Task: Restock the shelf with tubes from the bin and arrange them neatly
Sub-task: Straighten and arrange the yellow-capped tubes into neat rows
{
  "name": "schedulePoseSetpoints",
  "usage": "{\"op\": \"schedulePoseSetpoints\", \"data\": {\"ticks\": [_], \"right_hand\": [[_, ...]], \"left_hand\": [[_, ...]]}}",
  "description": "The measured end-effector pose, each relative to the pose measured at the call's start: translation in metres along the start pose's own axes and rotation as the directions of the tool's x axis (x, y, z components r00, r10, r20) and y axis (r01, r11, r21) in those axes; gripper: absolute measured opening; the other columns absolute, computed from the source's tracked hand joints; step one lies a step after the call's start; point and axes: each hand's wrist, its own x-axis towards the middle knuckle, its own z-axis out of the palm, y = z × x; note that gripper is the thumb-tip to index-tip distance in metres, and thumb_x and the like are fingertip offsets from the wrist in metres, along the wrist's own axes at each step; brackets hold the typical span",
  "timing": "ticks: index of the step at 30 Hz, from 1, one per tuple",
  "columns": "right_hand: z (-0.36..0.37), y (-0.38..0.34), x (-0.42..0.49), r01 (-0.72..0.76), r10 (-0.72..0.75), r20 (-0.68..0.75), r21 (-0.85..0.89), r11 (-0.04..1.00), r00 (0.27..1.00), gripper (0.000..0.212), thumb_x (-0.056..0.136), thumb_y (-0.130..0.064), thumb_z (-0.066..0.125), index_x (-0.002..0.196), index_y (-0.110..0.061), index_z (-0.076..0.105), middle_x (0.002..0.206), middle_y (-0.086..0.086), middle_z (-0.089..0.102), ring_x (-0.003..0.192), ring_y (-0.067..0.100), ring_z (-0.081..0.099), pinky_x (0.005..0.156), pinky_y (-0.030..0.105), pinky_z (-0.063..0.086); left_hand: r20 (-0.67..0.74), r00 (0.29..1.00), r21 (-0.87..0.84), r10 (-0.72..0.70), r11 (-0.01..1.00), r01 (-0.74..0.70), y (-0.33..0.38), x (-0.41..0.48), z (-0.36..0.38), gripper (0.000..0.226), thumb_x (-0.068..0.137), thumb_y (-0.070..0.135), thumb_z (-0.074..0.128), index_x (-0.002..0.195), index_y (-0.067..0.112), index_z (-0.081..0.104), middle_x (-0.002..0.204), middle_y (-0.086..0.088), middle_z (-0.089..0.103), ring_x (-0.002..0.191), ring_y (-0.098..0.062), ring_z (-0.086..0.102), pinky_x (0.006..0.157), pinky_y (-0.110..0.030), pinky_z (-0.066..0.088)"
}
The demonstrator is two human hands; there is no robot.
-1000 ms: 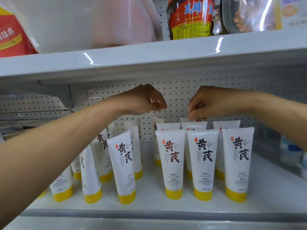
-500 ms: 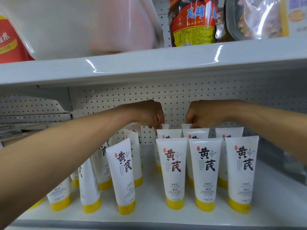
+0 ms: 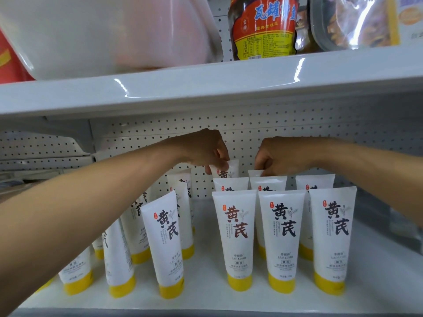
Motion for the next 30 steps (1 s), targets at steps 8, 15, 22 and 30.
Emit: {"op": "schedulePoseSetpoints", "data": {"ticks": [8, 15, 22, 30], "right_hand": [[0.0, -0.001, -0.002, -0.003, 0.003, -0.001, -0.001, 1.0, 1.0, 0.009, 0.089, -0.026, 0.067, 0.09, -0.024, 0.076, 0.083, -0.015, 0.074, 0.073, -0.003, 0.068, 0.075, 0.018, 0.055], [-0.001, -0.001, -0.002, -0.007, 0.007, -0.009, 0.022, 1.0, 1.0, 0.01, 0.087, -0.023, 0.07, 0.079, -0.029, 0.073, 0.08, -0.013, 0.074, 0.075, 0.001, 0.067, 0.075, 0.02, 0.055], [-0.001, 0.001, -0.001, -0.001, 0.001, -0.011, 0.023, 1.0, 1.0, 0.006, 0.086, -0.024, 0.071, 0.081, -0.026, 0.074, 0.081, -0.011, 0.074, 0.076, 0.004, 0.068, 0.076, 0.024, 0.057], [-0.002, 0.0, -0.002, -0.001, 0.001, -0.012, 0.017, 1.0, 1.0, 0.012, 0.086, -0.027, 0.07, 0.096, -0.022, 0.075, 0.089, -0.009, 0.075, 0.082, 0.006, 0.069, 0.082, 0.026, 0.058]], "left_hand": [[-0.018, 1.0, -0.031, 0.007, 0.999, -0.008, -0.002, -0.004, -0.003, 0.02, 0.083, 0.021, 0.074, 0.102, 0.013, 0.074, 0.078, 0.017, 0.07, 0.07, -0.011, 0.073, 0.076, -0.024, 0.059], [0.044, 0.999, -0.009, -0.016, 1.0, 0.016, 0.006, -0.001, 0.009, 0.022, 0.084, 0.022, 0.073, 0.105, 0.014, 0.074, 0.078, 0.019, 0.067, 0.078, -0.011, 0.072, 0.077, -0.02, 0.056], [0.053, 0.998, -0.018, -0.017, 1.0, 0.018, 0.008, -0.001, 0.011, 0.022, 0.085, 0.021, 0.072, 0.106, 0.015, 0.074, 0.082, 0.017, 0.067, 0.081, -0.008, 0.069, 0.083, -0.025, 0.056], [0.087, 0.994, -0.032, -0.063, 0.997, 0.066, 0.004, -0.001, 0.011, 0.02, 0.088, 0.023, 0.069, 0.107, 0.02, 0.072, 0.097, 0.004, 0.074, 0.083, -0.014, 0.07, 0.058, -0.019, 0.053]]}}
